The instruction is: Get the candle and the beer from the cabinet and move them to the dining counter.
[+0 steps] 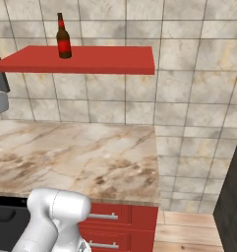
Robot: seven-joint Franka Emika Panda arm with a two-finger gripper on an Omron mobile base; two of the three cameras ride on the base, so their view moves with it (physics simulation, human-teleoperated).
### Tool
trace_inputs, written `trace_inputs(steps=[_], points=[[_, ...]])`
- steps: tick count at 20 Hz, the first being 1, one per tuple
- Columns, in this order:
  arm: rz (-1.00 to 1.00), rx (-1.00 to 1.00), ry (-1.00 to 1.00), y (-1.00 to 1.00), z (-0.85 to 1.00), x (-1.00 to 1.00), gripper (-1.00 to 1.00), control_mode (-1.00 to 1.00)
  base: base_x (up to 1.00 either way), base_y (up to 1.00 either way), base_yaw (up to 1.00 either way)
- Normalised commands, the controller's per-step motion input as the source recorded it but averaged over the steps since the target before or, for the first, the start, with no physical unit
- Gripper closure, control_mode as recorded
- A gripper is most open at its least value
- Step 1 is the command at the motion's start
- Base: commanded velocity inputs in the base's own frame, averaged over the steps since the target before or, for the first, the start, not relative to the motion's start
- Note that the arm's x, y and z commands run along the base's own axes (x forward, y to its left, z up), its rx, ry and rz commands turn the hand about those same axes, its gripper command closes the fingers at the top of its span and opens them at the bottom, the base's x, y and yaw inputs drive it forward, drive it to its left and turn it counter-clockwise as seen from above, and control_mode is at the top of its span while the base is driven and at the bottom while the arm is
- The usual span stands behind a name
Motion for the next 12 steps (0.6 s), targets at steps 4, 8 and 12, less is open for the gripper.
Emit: trace_inputs(steps=[4, 8, 12], points=[[-0.04, 0.0, -0.04, -0.16, 0.0, 0.24, -1.0, -1.0, 0.0, 0.0, 0.0], [0.0, 0.0, -0.01, -0.08, 0.07, 0.35, -1.0, -1.0, 0.0, 0.0, 0.0], [0.0, 0.0, 0.0, -0.05, 0.04, 0.35, -1.0, -1.0, 0.0, 0.0, 0.0]])
